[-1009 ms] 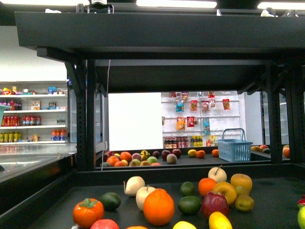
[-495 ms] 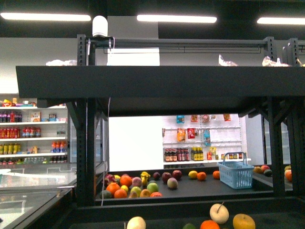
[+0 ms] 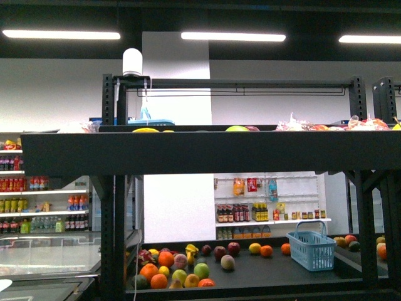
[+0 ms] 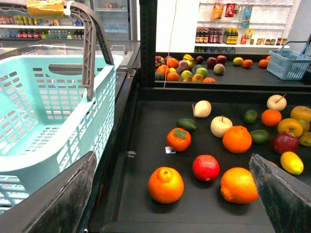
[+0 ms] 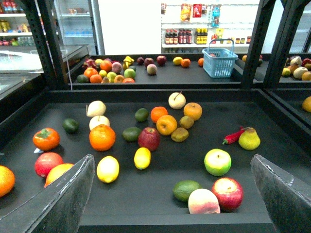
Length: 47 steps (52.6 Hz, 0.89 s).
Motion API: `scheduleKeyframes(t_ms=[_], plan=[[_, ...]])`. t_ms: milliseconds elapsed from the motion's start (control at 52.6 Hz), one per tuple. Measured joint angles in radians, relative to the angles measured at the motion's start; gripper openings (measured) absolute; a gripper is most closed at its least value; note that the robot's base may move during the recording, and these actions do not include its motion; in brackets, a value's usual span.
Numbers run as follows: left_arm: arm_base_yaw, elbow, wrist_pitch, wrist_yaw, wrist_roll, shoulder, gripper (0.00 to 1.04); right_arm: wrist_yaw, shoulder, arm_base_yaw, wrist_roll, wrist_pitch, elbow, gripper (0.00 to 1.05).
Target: Pick lemon from shelf
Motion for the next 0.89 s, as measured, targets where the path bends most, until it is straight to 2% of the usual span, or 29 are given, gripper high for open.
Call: scheduleKeyframes(t_ms=[266, 323, 362, 457, 666, 780, 894], plan=[[0.0, 0.0, -0.001, -0.003, 0.0, 0.001, 0.97, 0.0, 0.0, 0.0, 0.0, 0.0, 0.0, 0.97], [-0.019, 0.045, -0.12, -0.095, -0.1, 0.069, 0.97, 0.0, 0.0, 0.0, 0.0, 0.0, 0.0, 0.97], [-0.006, 0.07, -0.153, -0.095, -0.192, 0.134, 0.97, 0.001, 0.0, 0.0, 0.0, 0.0, 0.0, 0.97], [0.053, 0.129, -0.105, -0.015, -0.341, 0.269, 0.97, -0.001, 0.0, 0.0, 0.0, 0.0, 0.0, 0.97], [0.287, 0.424, 0.055, 0.241, -0.639, 0.66, 0.97, -0.001, 0.0, 0.0, 0.0, 0.0, 0.0, 0.97], [0.378, 0.589, 0.097, 0.3, -0.8, 0.869, 0.97, -0.001, 0.0, 0.0, 0.0, 0.0, 0.0, 0.97], [0.435, 0.751, 0.123, 0.303, -0.937, 1.078, 0.97, -0.001, 0.0, 0.0, 0.0, 0.0, 0.0, 0.97]])
